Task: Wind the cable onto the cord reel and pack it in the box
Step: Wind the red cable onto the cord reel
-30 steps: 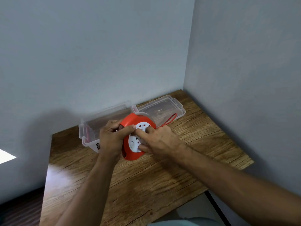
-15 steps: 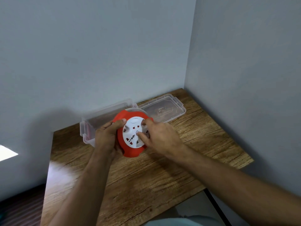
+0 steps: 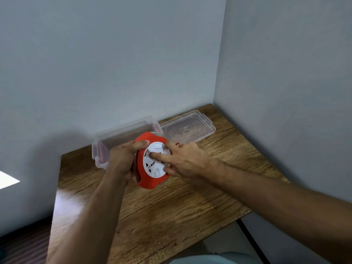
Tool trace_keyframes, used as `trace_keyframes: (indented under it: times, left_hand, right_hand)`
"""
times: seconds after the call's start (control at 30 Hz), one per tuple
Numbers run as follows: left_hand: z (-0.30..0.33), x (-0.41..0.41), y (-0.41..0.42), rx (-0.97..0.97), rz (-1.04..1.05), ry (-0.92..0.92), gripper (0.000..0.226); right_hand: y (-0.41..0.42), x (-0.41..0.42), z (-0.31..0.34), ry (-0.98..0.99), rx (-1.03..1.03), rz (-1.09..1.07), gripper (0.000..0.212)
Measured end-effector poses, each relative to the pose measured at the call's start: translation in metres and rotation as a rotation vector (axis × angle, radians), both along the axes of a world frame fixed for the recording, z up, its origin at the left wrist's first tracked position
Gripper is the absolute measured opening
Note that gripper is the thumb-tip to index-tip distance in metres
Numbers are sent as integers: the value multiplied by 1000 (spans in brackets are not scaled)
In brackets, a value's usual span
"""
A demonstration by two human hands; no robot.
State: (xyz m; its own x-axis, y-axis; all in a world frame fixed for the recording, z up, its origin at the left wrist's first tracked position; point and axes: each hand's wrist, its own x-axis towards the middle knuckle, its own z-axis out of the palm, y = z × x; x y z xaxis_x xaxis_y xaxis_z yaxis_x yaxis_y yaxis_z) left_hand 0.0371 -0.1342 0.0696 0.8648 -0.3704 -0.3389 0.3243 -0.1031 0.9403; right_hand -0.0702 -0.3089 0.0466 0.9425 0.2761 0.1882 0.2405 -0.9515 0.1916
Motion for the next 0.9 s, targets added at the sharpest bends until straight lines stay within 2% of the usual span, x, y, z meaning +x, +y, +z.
trace_keyframes:
  times: [0.13,0.23,0.37,0.43,0.5,0.53,0.63,0.73,0.8,0.83,0.9]
  left_hand:
    - [-1,-2,1,10,26,-9,24]
    - [-3,-5,1,-52,38,-7,15]
    - [-5,-14,-4,-53,31,-133,2]
    - [-5,-17,-4,-57,43,-168,10]
    - [-4,-19,-4,-71,11,-197,6]
    - [-5,-19,-4,-74,2,-219,17]
    - [-5,-24,-9,-119,33,-197,33]
    - [-10,-26,-15,-166,62,-229,35]
    - [-14,-26,-15,-178,54,-269,35]
    - [-15,-26,-14,-178,44,-285,36]
    - [-16,-26,-11,-194,20,-288,36]
  right_hand:
    - [7,-2,-6,-61,1,-13,70]
    - [17,-5,-5,-141,151,-74,67]
    - [25,-1,-8,-153,230,-140,63]
    - [27,-2,-10,-168,288,-157,66]
    - [29,-4,-13,-215,350,-184,69]
    - [31,-5,-15,-234,395,-220,68]
    - [38,-6,-14,-189,733,-443,67]
    - [49,-1,-6,-82,1264,-697,67]
    - [56,2,-3,5,1614,-782,63]
    - [57,3,-2,47,1721,-801,61]
    - [58,2,-2,111,1790,-796,56]
